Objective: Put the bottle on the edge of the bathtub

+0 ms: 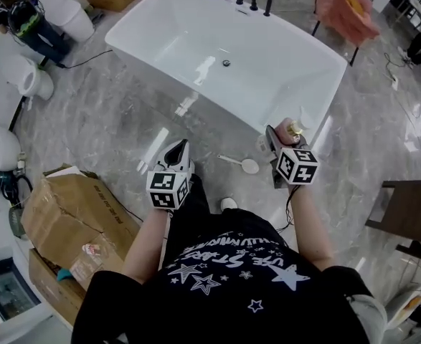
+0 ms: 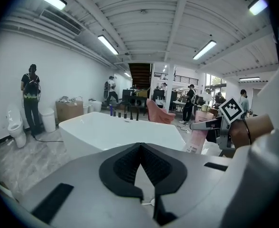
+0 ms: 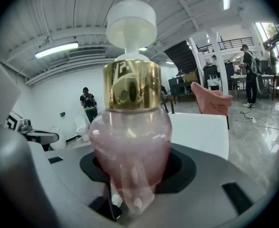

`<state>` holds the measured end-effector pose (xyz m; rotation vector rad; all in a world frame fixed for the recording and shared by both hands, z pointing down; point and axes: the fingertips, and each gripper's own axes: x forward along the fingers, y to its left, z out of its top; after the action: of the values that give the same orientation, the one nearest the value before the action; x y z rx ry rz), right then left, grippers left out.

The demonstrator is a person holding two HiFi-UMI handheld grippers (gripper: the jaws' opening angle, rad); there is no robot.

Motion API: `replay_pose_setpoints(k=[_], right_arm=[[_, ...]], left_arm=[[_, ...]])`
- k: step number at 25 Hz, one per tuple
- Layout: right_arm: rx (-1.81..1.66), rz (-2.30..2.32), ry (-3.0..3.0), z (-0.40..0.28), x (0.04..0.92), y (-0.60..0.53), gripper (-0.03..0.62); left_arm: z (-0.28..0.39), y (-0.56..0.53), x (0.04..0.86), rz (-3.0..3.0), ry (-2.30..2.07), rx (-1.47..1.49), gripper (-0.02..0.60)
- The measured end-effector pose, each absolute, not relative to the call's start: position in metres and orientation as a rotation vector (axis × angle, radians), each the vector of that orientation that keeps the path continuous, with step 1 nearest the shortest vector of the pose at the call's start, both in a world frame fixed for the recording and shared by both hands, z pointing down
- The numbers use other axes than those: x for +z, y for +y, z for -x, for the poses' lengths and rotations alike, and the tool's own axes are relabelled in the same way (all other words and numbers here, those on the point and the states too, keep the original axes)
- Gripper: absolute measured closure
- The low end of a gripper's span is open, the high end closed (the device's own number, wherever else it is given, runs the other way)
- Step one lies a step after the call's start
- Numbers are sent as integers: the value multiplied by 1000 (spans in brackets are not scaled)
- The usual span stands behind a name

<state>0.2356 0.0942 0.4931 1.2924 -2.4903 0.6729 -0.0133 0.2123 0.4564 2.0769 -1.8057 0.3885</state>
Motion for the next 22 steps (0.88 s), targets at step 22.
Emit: replay_pose_setpoints(k=[22], right_arm=[[783,-1825,-2160,-90,505,-89,372]], left_arm=[[191,-67,490,-2395,-1298,531,566]])
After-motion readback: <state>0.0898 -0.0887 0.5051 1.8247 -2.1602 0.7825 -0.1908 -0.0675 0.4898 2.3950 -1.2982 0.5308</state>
